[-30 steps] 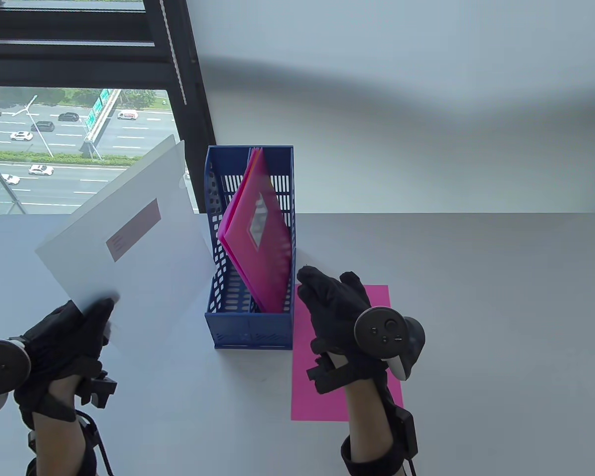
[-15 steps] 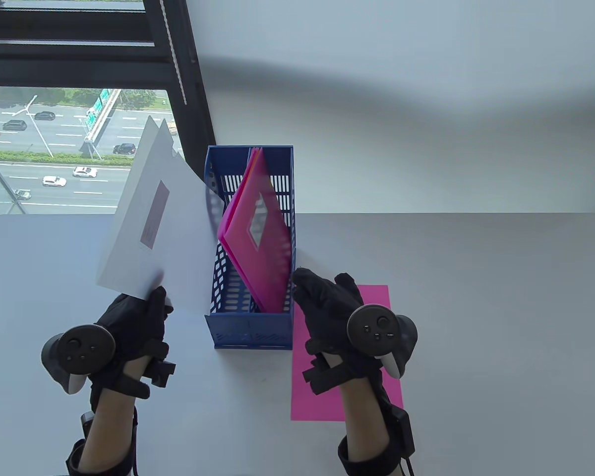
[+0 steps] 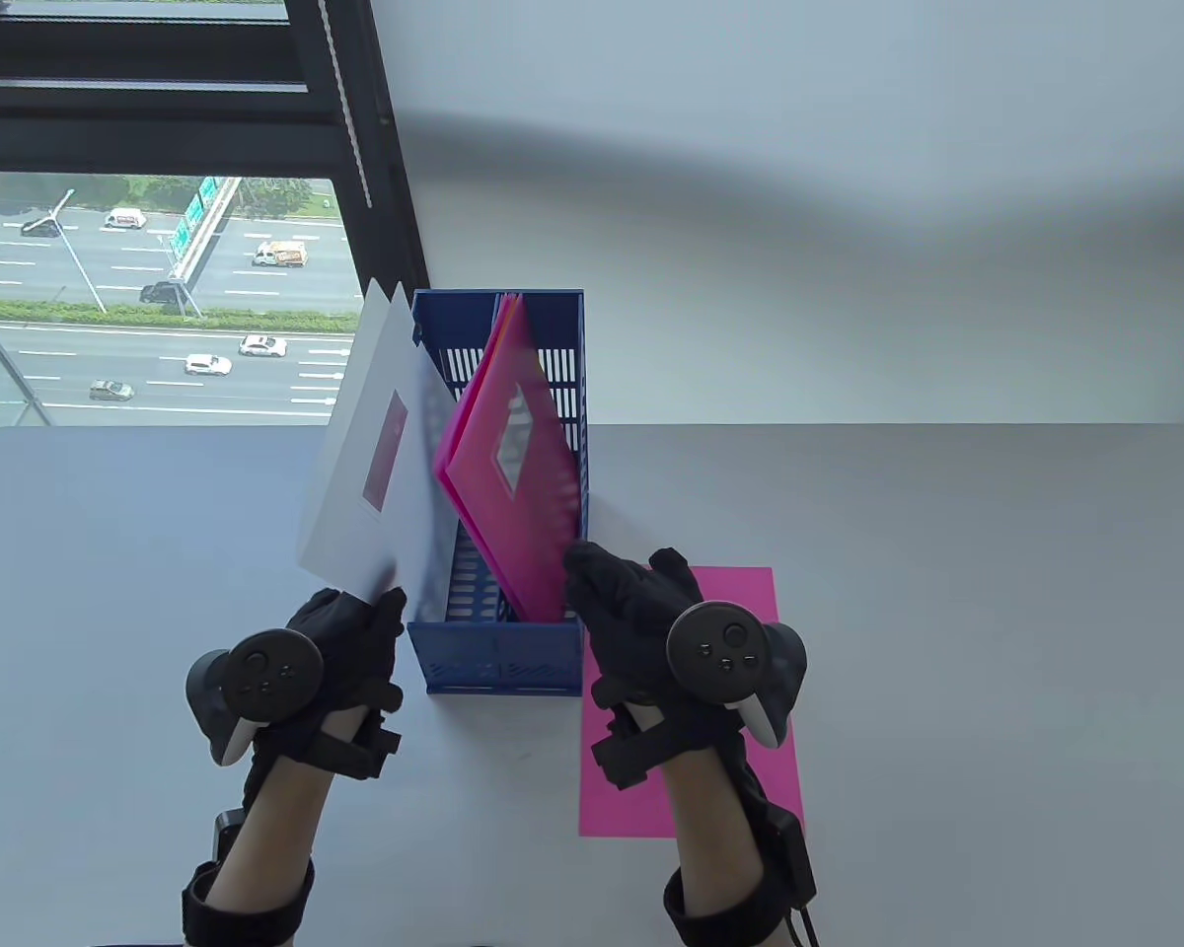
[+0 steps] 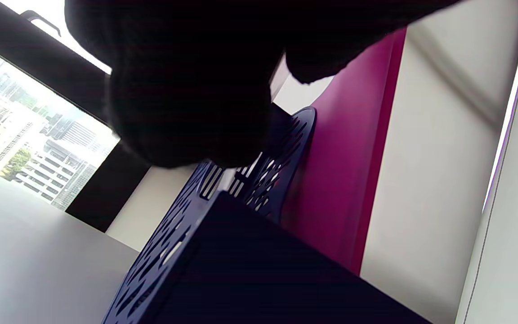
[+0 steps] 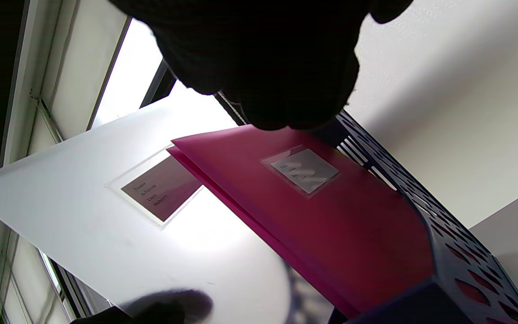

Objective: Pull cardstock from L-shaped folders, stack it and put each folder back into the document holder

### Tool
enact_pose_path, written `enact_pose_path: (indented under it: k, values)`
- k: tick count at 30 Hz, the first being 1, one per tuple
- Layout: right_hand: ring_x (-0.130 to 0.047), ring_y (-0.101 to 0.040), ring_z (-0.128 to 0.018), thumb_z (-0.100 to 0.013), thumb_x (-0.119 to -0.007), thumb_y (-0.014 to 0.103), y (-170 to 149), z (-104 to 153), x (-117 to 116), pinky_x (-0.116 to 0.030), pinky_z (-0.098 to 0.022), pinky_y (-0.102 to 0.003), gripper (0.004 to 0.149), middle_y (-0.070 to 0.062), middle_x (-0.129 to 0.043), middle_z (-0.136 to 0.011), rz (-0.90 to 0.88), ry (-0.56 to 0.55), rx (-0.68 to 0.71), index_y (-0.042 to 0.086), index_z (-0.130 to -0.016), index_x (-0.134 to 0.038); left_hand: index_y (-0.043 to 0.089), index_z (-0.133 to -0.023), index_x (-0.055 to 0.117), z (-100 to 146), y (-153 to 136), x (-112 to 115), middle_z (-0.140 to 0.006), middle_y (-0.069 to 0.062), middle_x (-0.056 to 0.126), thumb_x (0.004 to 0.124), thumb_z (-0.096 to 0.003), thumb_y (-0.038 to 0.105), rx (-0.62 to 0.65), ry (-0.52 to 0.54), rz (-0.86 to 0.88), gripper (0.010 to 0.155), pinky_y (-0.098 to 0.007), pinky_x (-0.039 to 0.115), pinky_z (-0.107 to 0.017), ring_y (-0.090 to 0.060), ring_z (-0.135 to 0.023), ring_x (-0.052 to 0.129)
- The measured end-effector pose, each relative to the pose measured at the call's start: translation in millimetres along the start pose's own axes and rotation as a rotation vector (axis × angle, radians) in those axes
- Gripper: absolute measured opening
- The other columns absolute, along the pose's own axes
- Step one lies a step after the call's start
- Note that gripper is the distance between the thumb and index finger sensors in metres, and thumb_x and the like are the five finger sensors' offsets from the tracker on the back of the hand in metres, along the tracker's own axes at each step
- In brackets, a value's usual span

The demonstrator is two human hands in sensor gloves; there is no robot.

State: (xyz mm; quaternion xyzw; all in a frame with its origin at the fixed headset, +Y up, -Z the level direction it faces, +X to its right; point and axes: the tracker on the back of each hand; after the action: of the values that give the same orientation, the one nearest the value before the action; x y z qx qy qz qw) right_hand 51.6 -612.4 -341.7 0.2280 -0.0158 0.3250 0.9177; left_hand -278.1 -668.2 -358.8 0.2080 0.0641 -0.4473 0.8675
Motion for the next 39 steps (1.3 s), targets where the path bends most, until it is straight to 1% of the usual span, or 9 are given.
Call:
enact_pose_path:
  k: [2,7,16,19,22,27,31,34,39]
  values:
    - [-0.093,-0.019,-0.066,-0.059,-0.083,0.041,-0.1,0.2,-0.5,-0.044,-0.080,-0.052,0.043,0.003,-0.091,-0.087,0.004,0.001,0.000,0.025,-0.099,-0.078,0.001,-0.092,0.084,0.0,-3.0,6.3,-0.061,-0.008,0.101,0.075,-0.0580,0.038,-0.014,-0.028,-0.001,0.051,-0.056,0.070,-0.064,-0.031,-0.038,0.107]
    - [-0.093,-0.019,-0.066,-0.059,-0.083,0.041,-0.3,0.1,-0.4,-0.044,-0.080,-0.052,0.043,0.003,-0.091,-0.086,0.005,0.002,-0.003,0.025,-0.099,-0.078,0.003,-0.091,0.085,0.1,-7.9,11.5,-0.060,-0.007,0.102,0.074,-0.0581,0.036,-0.039,-0.031,-0.019,0.049,-0.057,0.071,-0.063,-0.030,-0.037,0.107]
    - [-0.093,-0.020,-0.066,-0.059,-0.084,0.041,-3.0,0.1,-3.8,-0.044,-0.079,-0.052,0.044,0.002,-0.092,-0.086,0.024,0.002,-0.020,0.025,-0.099,-0.078,0.004,-0.090,0.087,0.1,-18.9,2.1,-0.060,-0.007,0.102,0.073,-0.0582,0.038,-0.068,-0.001,0.032,0.049,-0.057,0.071,-0.063,-0.030,-0.037,0.107]
    - [-0.092,-0.020,-0.067,-0.058,-0.084,0.043,-3.0,-0.2,-9.3,-0.044,-0.079,-0.052,0.046,0.002,-0.090,-0.088,0.088,-0.025,-0.040,0.025,-0.100,-0.077,0.003,-0.090,0.087,0.8,-26.5,-0.1,-0.060,-0.008,0.102,0.074,-0.0582,0.038,-0.092,0.016,0.095,0.049,-0.057,0.070,-0.063,-0.031,-0.037,0.107]
    - [-0.090,-0.021,-0.073,-0.058,-0.085,0.046,-1.0,-0.4,-21.0,-0.044,-0.079,-0.053,0.051,0.002,-0.086,-0.094,0.204,-0.070,-0.059,0.026,-0.103,-0.073,0.003,-0.090,0.086,0.9,-32.5,-1.4,-0.060,-0.008,0.102,0.073,-0.0584,0.038,-0.109,0.015,0.140,0.049,-0.057,0.070,-0.063,-0.031,-0.038,0.107]
    - [-0.082,-0.025,-0.087,-0.058,-0.083,0.054,4.4,-2.1,-47.2,-0.042,-0.080,-0.054,0.058,0.003,-0.077,-0.103,0.382,-0.083,-0.070,0.030,-0.107,-0.065,0.004,-0.091,0.086,0.5,-36.5,-1.5,-0.062,-0.008,0.101,0.073,-0.0586,0.038,-0.117,0.001,0.160,0.049,-0.058,0.069,-0.064,-0.032,-0.039,0.107]
    - [-0.082,-0.025,-0.087,-0.057,-0.082,0.057,9.4,-4.7,-69.1,-0.043,-0.079,-0.054,0.059,0.003,-0.078,-0.102,0.482,-0.147,-0.078,0.030,-0.107,-0.066,0.004,-0.091,0.086,0.5,-34.0,-1.3,-0.062,-0.008,0.101,0.073,-0.0586,0.038,-0.110,-0.004,0.149,0.049,-0.058,0.069,-0.064,-0.032,-0.040,0.107]
    - [-0.083,-0.023,-0.086,-0.056,-0.081,0.062,12.6,-7.1,-84.8,-0.045,-0.079,-0.053,0.061,0.005,-0.078,-0.101,0.605,-0.182,-0.038,0.031,-0.107,-0.065,0.004,-0.091,0.086,0.2,-34.3,-0.8,-0.063,-0.009,0.101,0.073,-0.0587,0.039,-0.106,-0.008,0.149,0.050,-0.058,0.068,-0.064,-0.033,-0.040,0.106]
    - [-0.084,-0.022,-0.085,-0.056,-0.081,0.064,10.3,-13.4,-101.0,-0.045,-0.079,-0.052,0.063,0.006,-0.079,-0.100,0.660,-0.174,-0.048,0.031,-0.107,-0.066,0.004,-0.092,0.086,0.3,-34.2,-0.2,-0.064,-0.009,0.101,0.073,-0.0589,0.040,-0.102,-0.017,0.149,0.050,-0.058,0.067,-0.065,-0.034,-0.042,0.106]
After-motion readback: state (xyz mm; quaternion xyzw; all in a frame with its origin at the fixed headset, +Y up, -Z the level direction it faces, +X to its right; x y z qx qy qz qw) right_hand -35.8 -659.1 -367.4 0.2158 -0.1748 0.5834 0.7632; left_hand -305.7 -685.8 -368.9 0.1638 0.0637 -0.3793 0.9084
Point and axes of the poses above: the tracker on the back of each hand, its own y axis roughly to the thumb side, its own z axis roughly from the fingertips to the wrist, x = y × z
